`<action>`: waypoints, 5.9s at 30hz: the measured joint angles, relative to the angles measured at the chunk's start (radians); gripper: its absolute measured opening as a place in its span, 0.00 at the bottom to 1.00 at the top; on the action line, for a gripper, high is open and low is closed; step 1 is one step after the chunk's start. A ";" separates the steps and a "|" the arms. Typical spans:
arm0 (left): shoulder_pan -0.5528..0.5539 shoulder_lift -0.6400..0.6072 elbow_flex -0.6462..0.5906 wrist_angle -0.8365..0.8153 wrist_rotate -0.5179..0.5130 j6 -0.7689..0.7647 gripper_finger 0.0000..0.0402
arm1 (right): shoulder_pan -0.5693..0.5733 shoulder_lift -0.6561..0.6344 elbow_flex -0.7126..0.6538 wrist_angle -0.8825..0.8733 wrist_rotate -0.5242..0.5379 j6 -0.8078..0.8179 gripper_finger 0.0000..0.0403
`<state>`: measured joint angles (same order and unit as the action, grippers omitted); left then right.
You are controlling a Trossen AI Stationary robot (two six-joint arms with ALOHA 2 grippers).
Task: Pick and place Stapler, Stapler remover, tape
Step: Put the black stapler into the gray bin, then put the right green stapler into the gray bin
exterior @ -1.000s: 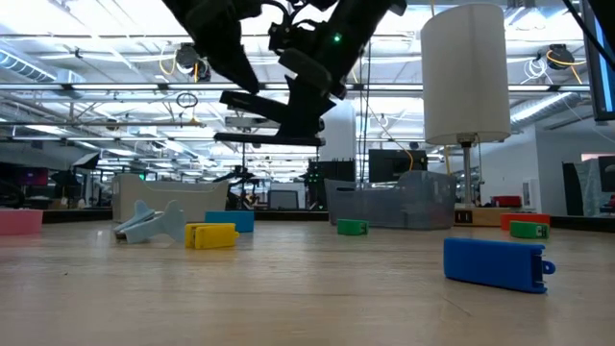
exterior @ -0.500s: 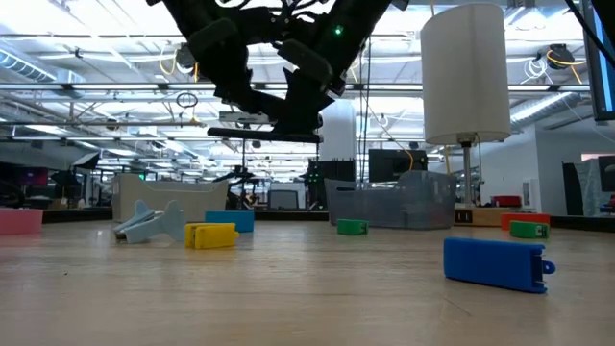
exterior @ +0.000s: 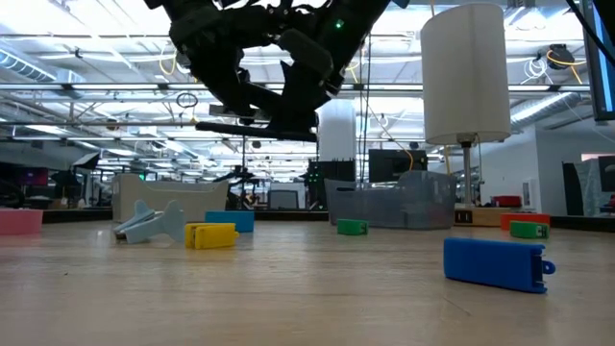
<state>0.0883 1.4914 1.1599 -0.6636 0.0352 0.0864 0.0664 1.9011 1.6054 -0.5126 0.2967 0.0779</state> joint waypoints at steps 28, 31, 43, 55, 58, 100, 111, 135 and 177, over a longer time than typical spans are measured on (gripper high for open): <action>0.091 -0.083 -0.002 -0.332 -0.382 -0.324 0.32 | -0.002 0.000 0.003 -0.054 -0.012 0.019 0.60; 0.159 -0.138 -0.009 -0.376 -0.467 -0.384 0.32 | -0.002 0.000 0.002 -0.072 -0.012 0.019 0.58; 0.442 -0.241 -0.208 -0.140 -0.400 -0.317 0.32 | -0.002 0.000 0.002 -0.065 -0.010 0.022 0.58; 0.612 -0.216 -0.290 0.026 -0.271 -0.218 0.32 | -0.006 0.000 0.002 -0.064 -0.009 0.061 0.57; 0.618 -0.213 -0.289 0.008 -0.252 -0.208 0.32 | -0.013 0.000 0.002 -0.064 -0.010 0.068 0.56; 0.614 -0.004 -0.288 0.040 -0.245 -0.195 0.51 | -0.027 0.000 0.002 -0.028 -0.011 0.094 0.55; 0.614 -0.047 -0.281 -0.006 -0.215 -0.196 0.50 | -0.027 0.000 0.001 -0.016 -0.013 0.094 0.55; 0.410 -0.583 -0.270 -0.206 -0.008 -0.373 0.50 | -0.021 0.000 0.001 -0.516 -0.144 0.309 0.54; 0.168 -0.739 -0.270 -0.087 -0.174 -0.489 0.50 | 0.063 -0.500 -0.742 -0.426 -0.246 1.346 0.60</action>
<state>0.2565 0.7525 0.8894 -0.7509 -0.1390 -0.4023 0.1290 1.4010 0.8638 -0.9390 0.0509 1.4239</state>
